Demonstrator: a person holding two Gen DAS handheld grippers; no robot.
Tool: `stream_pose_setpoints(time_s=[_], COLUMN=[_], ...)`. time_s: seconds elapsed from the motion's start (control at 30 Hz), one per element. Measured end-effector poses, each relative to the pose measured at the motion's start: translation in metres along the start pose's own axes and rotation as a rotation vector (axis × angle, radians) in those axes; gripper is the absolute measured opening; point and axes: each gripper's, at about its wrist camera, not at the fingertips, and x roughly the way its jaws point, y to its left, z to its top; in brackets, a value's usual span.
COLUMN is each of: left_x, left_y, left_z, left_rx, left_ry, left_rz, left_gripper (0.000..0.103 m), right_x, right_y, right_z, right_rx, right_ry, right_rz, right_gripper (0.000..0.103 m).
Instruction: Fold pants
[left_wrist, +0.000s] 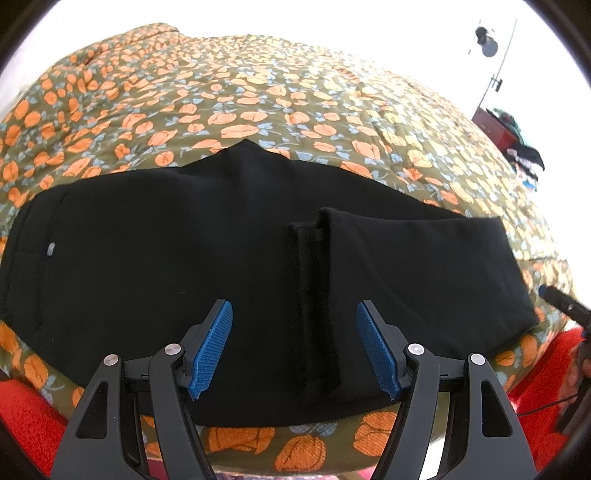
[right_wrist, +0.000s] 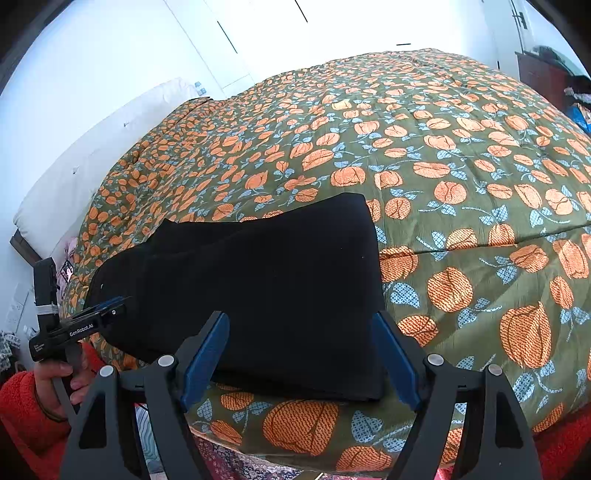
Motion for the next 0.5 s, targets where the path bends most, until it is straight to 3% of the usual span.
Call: stream_pose_setpoints(time_s=[0.1, 0.23, 0.37, 0.5], left_x=[-0.015, -0.041, -0.075, -0.100], left_y=[0.017, 0.067, 0.159, 0.250], left_z=[0.003, 0.006, -0.008, -0.050], left_rx=[-0.069, -0.235, -0.582, -0.959], left_ry=[-0.028, -0.095, -0.203, -0.315], left_rz=[-0.022, -0.024, -0.089, -0.106], left_gripper=[0.072, 0.075, 0.077, 0.080], right_x=[0.001, 0.004, 0.008, 0.013], right_y=[-0.002, -0.003, 0.001, 0.008], right_z=[0.001, 0.002, 0.005, 0.004], right_rx=[0.003, 0.005, -0.001, -0.018], right_ry=[-0.001, 0.009, 0.013, 0.025], right_rz=[0.001, 0.003, 0.012, 0.021], right_gripper=[0.079, 0.079, 0.079, 0.079])
